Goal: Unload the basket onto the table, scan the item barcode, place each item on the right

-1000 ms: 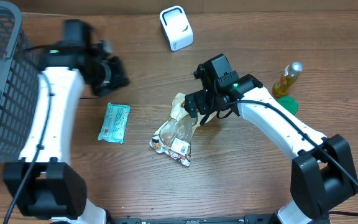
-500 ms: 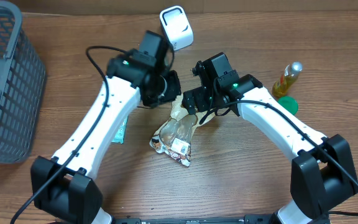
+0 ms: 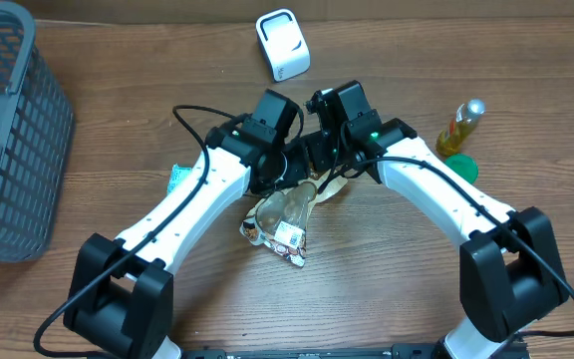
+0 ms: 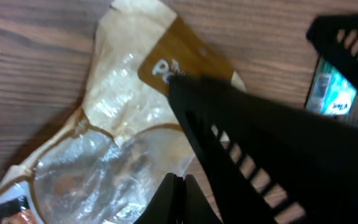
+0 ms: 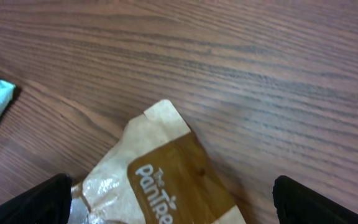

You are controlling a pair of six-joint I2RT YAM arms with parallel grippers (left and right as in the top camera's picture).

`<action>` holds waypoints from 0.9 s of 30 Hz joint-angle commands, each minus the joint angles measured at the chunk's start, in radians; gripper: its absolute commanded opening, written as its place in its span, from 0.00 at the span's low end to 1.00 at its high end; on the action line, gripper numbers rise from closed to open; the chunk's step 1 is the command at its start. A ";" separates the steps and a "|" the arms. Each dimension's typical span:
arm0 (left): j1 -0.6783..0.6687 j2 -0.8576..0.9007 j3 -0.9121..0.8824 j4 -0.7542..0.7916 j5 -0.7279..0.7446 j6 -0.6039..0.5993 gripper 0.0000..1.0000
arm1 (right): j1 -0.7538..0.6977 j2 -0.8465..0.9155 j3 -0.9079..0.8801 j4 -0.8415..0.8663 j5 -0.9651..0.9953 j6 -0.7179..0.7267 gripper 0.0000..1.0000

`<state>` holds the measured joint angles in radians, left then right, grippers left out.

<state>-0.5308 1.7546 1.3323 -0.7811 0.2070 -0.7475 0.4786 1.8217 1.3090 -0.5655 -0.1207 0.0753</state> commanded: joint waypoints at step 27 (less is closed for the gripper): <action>-0.124 0.155 -0.006 0.029 0.016 -0.039 0.04 | -0.042 0.054 0.020 -0.029 -0.014 0.000 1.00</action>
<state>-0.6140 1.8534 1.3334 -0.7372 0.1848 -0.7799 0.4320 1.8919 1.3087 -0.6296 -0.0872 0.0566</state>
